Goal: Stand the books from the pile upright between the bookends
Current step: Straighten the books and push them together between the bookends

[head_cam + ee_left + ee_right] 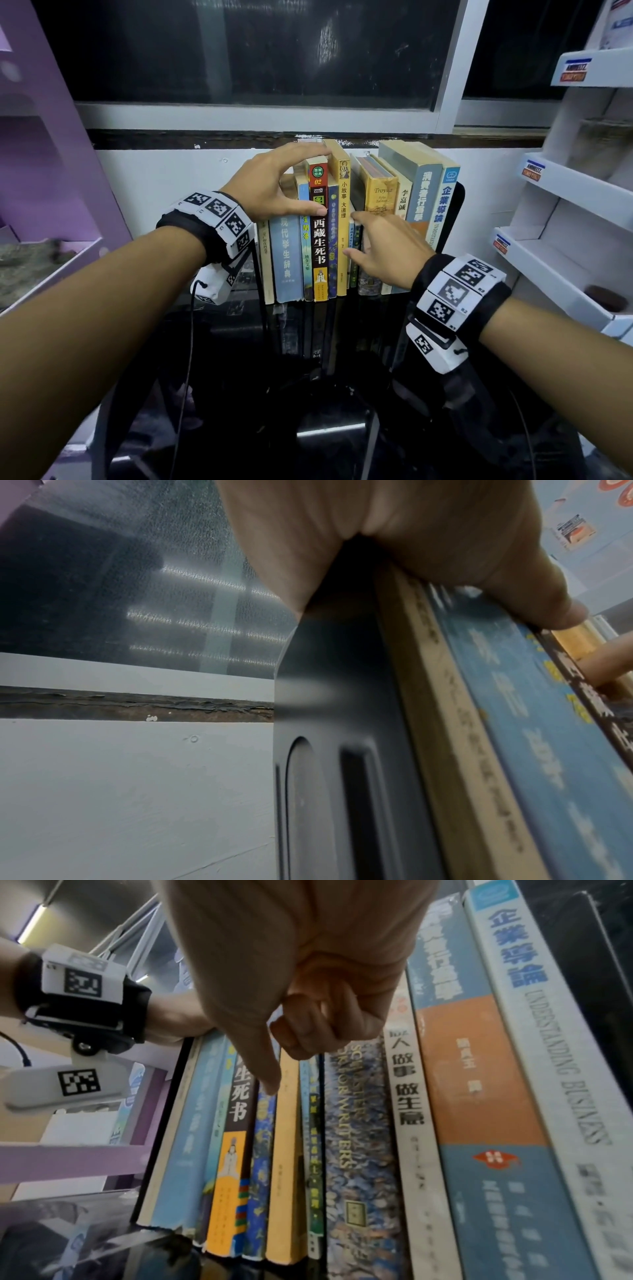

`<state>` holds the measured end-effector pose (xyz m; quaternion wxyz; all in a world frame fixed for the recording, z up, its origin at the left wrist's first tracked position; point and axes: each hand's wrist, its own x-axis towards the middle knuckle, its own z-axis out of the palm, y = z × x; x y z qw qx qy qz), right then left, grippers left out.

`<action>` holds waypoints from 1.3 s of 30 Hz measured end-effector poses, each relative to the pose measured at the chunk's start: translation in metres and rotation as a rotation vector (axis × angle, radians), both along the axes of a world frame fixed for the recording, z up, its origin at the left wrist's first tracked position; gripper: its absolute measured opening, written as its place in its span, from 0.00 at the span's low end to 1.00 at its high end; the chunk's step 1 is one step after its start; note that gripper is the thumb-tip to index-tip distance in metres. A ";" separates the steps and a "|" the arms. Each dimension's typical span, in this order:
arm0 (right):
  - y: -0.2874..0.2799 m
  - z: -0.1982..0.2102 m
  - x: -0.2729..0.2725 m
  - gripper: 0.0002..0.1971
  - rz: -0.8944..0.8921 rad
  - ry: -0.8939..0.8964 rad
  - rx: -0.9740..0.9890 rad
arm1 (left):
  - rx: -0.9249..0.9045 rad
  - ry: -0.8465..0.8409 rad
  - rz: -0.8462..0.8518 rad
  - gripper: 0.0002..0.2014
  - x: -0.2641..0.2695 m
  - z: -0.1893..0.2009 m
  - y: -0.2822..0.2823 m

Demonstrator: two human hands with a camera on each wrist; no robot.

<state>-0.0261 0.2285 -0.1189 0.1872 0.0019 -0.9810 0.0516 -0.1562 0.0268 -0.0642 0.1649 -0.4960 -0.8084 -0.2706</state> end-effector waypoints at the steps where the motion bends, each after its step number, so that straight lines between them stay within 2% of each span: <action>1: 0.000 0.000 0.002 0.27 -0.006 0.022 0.004 | 0.002 -0.002 -0.001 0.43 0.000 0.000 0.000; 6: 0.000 -0.003 0.007 0.26 -0.020 0.050 0.095 | -0.002 -0.001 0.008 0.44 -0.001 0.000 0.000; 9: 0.001 -0.004 0.008 0.25 -0.018 0.056 0.079 | -0.001 -0.005 0.012 0.44 -0.001 0.000 0.000; 14: 0.002 -0.002 0.013 0.26 0.000 0.003 0.106 | -0.003 -0.013 0.008 0.44 -0.001 -0.001 0.000; 19: 0.004 0.004 0.010 0.22 -0.002 -0.067 0.176 | 0.006 -0.012 0.015 0.44 0.000 0.000 -0.001; 25: 0.005 0.002 0.012 0.29 0.016 -0.107 0.165 | 0.005 -0.023 0.024 0.44 0.004 0.001 -0.003; 30: 0.010 0.008 0.014 0.31 0.084 -0.113 0.100 | 0.002 -0.031 0.021 0.43 0.004 0.001 -0.002; 35: 0.014 0.013 0.024 0.26 0.167 0.019 0.024 | -0.003 -0.028 0.005 0.44 0.003 0.001 -0.003; 39: 0.009 0.016 0.023 0.23 0.378 0.128 0.022 | -0.015 -0.004 -0.010 0.43 0.000 0.003 -0.006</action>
